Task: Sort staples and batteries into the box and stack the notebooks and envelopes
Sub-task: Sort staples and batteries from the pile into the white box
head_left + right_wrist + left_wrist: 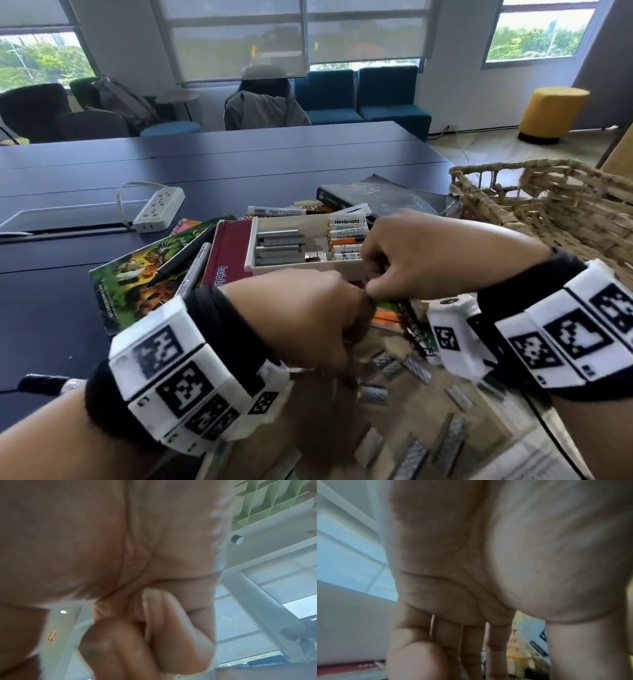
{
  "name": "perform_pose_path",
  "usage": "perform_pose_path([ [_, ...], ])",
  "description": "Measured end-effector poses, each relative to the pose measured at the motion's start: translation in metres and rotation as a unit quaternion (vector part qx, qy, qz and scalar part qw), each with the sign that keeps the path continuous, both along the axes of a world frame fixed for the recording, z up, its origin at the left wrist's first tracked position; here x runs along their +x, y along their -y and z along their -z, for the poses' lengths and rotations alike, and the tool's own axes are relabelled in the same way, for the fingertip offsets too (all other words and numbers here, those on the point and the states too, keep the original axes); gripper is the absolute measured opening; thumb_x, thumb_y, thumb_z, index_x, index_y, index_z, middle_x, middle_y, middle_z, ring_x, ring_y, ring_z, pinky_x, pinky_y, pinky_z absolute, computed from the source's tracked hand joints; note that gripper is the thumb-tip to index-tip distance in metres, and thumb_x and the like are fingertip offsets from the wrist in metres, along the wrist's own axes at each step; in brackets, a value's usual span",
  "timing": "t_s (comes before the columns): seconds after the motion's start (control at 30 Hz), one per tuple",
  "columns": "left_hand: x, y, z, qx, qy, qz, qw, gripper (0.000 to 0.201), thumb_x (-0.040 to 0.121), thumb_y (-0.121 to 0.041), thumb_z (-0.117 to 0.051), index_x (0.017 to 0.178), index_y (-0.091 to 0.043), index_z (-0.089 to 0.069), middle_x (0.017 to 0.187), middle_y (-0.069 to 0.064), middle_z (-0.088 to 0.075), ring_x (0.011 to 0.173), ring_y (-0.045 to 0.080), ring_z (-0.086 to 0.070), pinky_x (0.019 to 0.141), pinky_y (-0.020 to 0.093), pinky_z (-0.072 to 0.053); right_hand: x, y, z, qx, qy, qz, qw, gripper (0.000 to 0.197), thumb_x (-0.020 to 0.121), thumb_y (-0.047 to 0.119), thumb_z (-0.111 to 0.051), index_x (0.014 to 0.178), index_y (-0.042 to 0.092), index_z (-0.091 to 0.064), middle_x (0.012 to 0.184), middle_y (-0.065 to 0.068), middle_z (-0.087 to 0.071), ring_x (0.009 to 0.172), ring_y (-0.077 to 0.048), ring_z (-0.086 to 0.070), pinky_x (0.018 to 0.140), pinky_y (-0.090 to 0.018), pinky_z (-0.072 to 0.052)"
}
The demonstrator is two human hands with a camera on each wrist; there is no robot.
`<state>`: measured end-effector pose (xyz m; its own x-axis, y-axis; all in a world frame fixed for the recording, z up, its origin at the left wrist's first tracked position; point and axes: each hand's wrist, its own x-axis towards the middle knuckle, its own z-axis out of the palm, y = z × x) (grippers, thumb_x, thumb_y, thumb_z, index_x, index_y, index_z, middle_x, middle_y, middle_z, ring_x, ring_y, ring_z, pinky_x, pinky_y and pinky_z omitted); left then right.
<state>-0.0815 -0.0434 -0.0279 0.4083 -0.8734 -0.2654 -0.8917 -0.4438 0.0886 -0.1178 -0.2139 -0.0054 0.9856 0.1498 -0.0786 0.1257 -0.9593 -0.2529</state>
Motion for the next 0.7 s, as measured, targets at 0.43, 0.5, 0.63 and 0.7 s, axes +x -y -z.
perform_pose_path([
  [0.43, -0.018, 0.024, 0.012, 0.052, 0.003, 0.048, 0.997, 0.031, 0.089, -0.048, -0.065, 0.109, -0.024, -0.069, 0.104, -0.003, -0.063, 0.092, 0.018, -0.059, 0.083, 0.033, -0.054, 0.001, 0.008, -0.004, 0.124, 0.142, 0.039, 0.981, 0.012, 0.079, 0.029, -0.074, 0.073, 0.021, -0.067, 0.067, 0.007, -0.064, 0.066, -0.011, -0.059, 0.060, -0.026, -0.046],
  [0.5, -0.015, 0.023, 0.009, 0.040, -0.009, 0.032, 0.999, 0.031, 0.086, -0.048, -0.069, 0.107, -0.025, -0.069, 0.101, -0.006, -0.064, 0.089, 0.017, -0.061, 0.082, 0.032, -0.055, 0.003, 0.007, 0.000, 0.139, 0.156, 0.048, 0.977, 0.012, 0.080, 0.029, -0.074, 0.074, 0.022, -0.067, 0.068, 0.007, -0.064, 0.065, -0.010, -0.059, 0.059, -0.024, -0.044],
  [0.63, -0.006, 0.019, 0.003, -0.014, -0.043, 0.001, 0.999, 0.020, 0.082, -0.037, -0.076, 0.079, -0.025, -0.061, 0.074, -0.009, -0.061, 0.065, 0.004, -0.056, 0.058, 0.021, -0.047, 0.009, 0.003, 0.006, 0.167, 0.187, 0.058, 0.966, 0.013, 0.083, 0.028, -0.076, 0.075, 0.022, -0.066, 0.071, 0.007, -0.065, 0.063, -0.007, -0.056, 0.058, -0.021, -0.042],
  [0.7, -0.004, 0.017, 0.001, -0.034, -0.058, 0.008, 0.998, 0.020, 0.082, -0.035, -0.079, 0.076, -0.025, -0.062, 0.069, -0.011, -0.061, 0.061, 0.001, -0.054, 0.052, 0.015, -0.039, 0.013, 0.001, 0.010, 0.184, 0.199, 0.063, 0.961, 0.014, 0.084, 0.027, -0.076, 0.076, 0.021, -0.067, 0.071, 0.007, -0.066, 0.064, -0.007, -0.057, 0.058, -0.021, -0.045],
])
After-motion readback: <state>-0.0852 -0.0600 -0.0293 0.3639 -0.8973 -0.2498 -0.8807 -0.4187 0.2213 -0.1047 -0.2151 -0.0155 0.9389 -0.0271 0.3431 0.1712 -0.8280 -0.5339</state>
